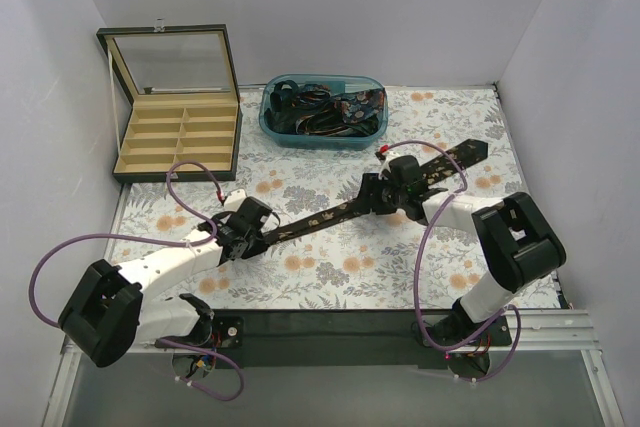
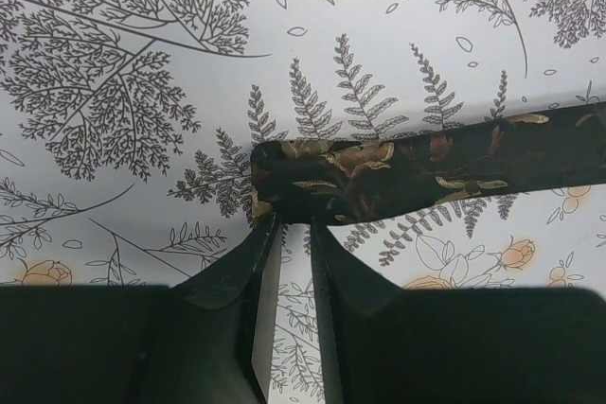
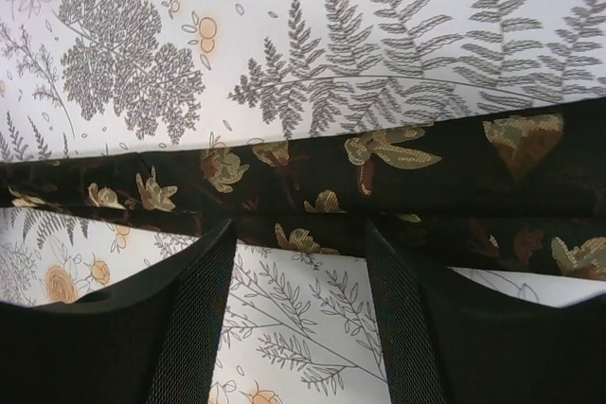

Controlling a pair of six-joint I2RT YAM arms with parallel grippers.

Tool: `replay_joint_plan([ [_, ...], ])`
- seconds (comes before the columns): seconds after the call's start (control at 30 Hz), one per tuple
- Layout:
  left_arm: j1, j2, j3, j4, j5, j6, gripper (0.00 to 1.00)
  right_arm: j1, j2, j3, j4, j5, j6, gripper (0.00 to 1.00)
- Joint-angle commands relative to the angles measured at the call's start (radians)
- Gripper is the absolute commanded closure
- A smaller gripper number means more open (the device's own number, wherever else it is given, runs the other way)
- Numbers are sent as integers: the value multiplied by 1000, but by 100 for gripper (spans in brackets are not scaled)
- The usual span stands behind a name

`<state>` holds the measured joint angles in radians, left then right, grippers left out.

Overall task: Roll the ties
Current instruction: Flatten the tie

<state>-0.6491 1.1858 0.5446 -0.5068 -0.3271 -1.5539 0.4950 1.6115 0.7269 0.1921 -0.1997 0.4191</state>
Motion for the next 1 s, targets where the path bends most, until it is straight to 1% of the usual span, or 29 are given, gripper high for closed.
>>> replay_joint_plan([
  [0.0, 6, -11, -20, -18, -6, -41, 80, -45, -1, -50, 30, 23, 15, 46],
  [0.2, 9, -25, -49, -35, -12, -69, 80, -145, -10, -87, 55, -6, 17, 46],
  [0.3, 9, -6, -35, -22, -3, -60, 81, -187, -2, -81, 64, -41, -8, 46],
  [0.4, 9, -14, -3, -24, 17, -45, 80, -199, -30, -72, 63, -73, -31, 45],
  [0.43, 9, -23, 5, -21, 20, -31, 78, -200, -44, -72, 61, -76, -36, 44],
  [0.47, 9, -34, 12, -18, 23, -15, 74, -202, -59, -72, 60, -76, -40, 43],
  [0.5, 9, -54, 34, -16, 25, 26, 66, -203, -91, -72, 55, -76, -46, 42],
  [0.57, 9, -66, 60, -9, 25, 67, 56, -214, -119, -66, 31, -75, -49, 40],
  [0.6, 9, -66, 89, -9, 28, 87, 50, -219, -143, -61, 20, -66, -57, 38],
  [0.67, 9, -52, 124, -9, 40, 132, 47, -237, -172, -47, -17, -46, -65, 37],
  [0.73, 9, -19, 168, -1, 56, 149, 47, -256, -182, -38, -34, -29, -66, 36],
  [0.8, 9, 9, 186, 22, 65, 163, 50, -289, -188, -27, -40, -26, -66, 36],
  [0.87, 9, 59, 205, 56, 63, 182, 58, -315, -180, -5, -57, -15, -60, 36],
  [0.9, 9, 78, 212, 76, 65, 190, 63, -320, -177, 5, -65, 12, -57, 36],
  [0.97, 9, 135, 227, 94, 79, 210, 67, -335, -165, 19, -80, 49, -43, 37],
])
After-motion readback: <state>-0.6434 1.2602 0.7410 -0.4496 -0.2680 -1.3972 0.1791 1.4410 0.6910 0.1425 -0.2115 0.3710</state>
